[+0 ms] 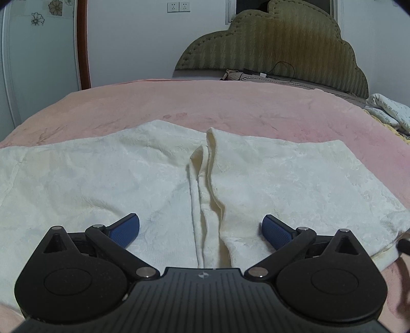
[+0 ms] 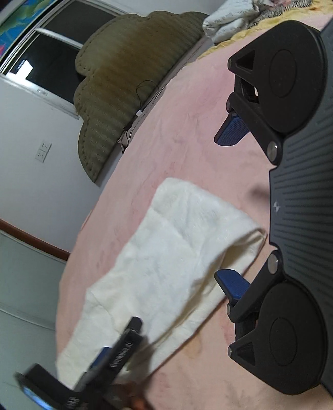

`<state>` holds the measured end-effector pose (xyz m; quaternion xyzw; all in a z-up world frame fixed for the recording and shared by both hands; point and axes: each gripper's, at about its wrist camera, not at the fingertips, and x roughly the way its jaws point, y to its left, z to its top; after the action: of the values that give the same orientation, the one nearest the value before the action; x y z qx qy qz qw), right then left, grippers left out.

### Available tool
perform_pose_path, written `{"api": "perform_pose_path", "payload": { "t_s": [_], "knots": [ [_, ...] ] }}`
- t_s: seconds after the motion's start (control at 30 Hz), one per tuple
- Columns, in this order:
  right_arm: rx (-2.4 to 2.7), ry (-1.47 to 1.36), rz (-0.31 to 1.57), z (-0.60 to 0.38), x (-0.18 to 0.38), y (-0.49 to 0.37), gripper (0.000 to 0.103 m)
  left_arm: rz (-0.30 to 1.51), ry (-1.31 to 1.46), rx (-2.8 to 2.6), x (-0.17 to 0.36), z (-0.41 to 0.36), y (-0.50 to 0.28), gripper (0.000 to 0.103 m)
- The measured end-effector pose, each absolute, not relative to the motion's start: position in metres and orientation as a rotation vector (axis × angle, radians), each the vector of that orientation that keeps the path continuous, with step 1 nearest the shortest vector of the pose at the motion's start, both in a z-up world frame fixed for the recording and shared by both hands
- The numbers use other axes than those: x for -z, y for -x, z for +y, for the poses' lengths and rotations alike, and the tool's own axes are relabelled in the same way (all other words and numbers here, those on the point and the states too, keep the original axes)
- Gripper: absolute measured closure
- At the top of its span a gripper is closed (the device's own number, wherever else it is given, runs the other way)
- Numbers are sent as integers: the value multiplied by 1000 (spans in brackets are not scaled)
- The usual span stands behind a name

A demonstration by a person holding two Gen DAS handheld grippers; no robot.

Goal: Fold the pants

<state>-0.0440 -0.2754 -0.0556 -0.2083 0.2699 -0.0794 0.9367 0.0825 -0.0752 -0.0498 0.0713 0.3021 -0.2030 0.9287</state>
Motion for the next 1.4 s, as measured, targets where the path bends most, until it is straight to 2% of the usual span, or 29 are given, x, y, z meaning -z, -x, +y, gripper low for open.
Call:
{"api": "perform_pose_path", "payload": {
  "t_s": [0.17,0.33,0.5,0.63,0.73,0.77,0.9,1.0,1.1,1.2,1.4],
  "knots": [
    [370,594,558,-271,69,40,0,621,-169,412,51,-79,-82,0],
    [244,521,701,-283,49,49,0,623,-164,413,52,-77,-84,0],
    [98,112,450,-308,9,58,0,610,-124,385,43,-76,-75,0],
    [171,89,422,-300,24,29,0,605,-183,399,43,-81,-72,0],
    [247,237,585,-289,57,4,0,609,-161,401,50,-77,-73,0],
    [255,248,587,-288,63,5,0,613,-156,403,49,-77,-74,0],
    [230,164,460,-287,38,27,0,607,-170,394,50,-79,-72,0],
    [105,-2,401,-288,25,29,0,612,-160,398,51,-79,-73,0],
    [-13,-160,459,-289,38,14,2,615,-153,401,51,-77,-74,0],
    [-15,-121,565,-280,63,1,1,617,-150,402,52,-77,-74,0],
    [-22,-122,558,-280,63,6,0,619,-144,404,52,-77,-74,0]
  ]
}}
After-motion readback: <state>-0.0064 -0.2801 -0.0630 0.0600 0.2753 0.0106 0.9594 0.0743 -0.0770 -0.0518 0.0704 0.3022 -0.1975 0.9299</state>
